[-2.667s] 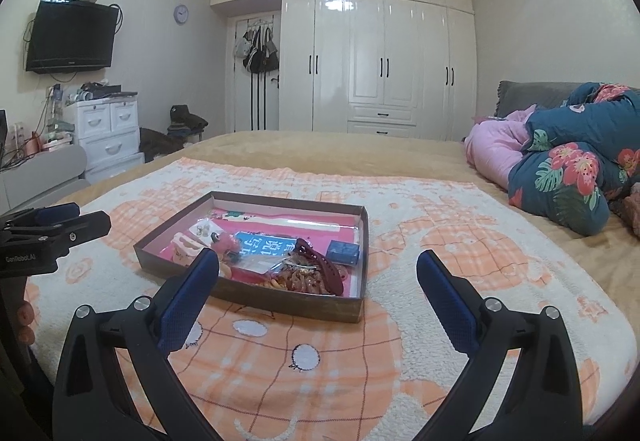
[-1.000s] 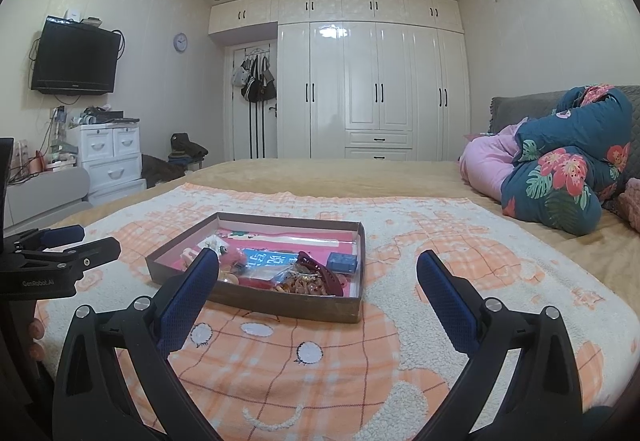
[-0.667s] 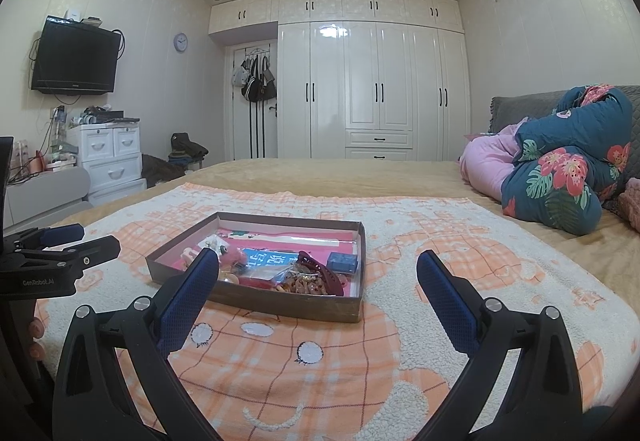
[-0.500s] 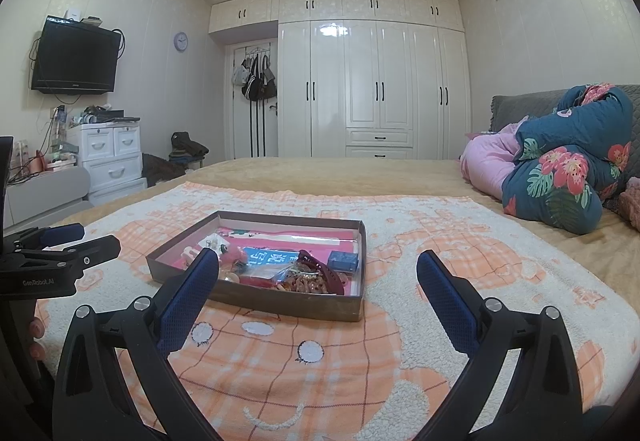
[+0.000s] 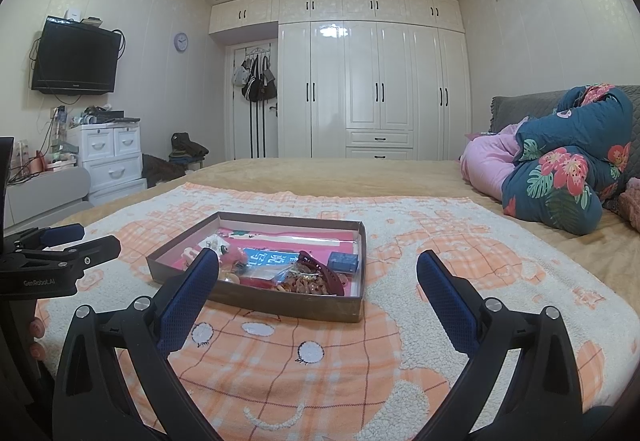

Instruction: Organize jewelry

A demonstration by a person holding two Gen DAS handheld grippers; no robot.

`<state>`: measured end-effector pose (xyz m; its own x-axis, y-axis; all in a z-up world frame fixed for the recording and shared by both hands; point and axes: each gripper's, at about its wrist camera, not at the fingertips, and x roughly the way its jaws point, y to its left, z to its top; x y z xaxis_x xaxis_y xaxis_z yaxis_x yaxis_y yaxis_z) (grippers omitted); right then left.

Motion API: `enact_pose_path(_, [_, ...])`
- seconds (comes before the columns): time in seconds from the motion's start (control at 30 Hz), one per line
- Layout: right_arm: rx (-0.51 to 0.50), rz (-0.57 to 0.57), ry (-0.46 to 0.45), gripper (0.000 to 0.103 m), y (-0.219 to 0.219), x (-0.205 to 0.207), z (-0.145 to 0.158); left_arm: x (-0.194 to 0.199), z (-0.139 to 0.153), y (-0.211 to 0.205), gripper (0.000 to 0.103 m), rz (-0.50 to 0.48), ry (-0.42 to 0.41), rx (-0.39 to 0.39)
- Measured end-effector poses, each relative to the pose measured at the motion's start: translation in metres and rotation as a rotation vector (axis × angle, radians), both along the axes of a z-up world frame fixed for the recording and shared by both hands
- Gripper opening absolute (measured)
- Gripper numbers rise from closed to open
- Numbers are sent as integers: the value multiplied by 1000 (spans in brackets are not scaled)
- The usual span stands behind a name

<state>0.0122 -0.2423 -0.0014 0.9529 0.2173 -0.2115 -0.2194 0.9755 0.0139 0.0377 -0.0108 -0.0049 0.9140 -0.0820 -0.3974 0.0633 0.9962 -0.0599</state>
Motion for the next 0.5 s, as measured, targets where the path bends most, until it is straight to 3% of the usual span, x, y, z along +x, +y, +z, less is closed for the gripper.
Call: enact_pose_path(0.5, [-1, 2, 1, 97, 1, 1, 1, 0, 0, 0, 92, 2, -1, 1])
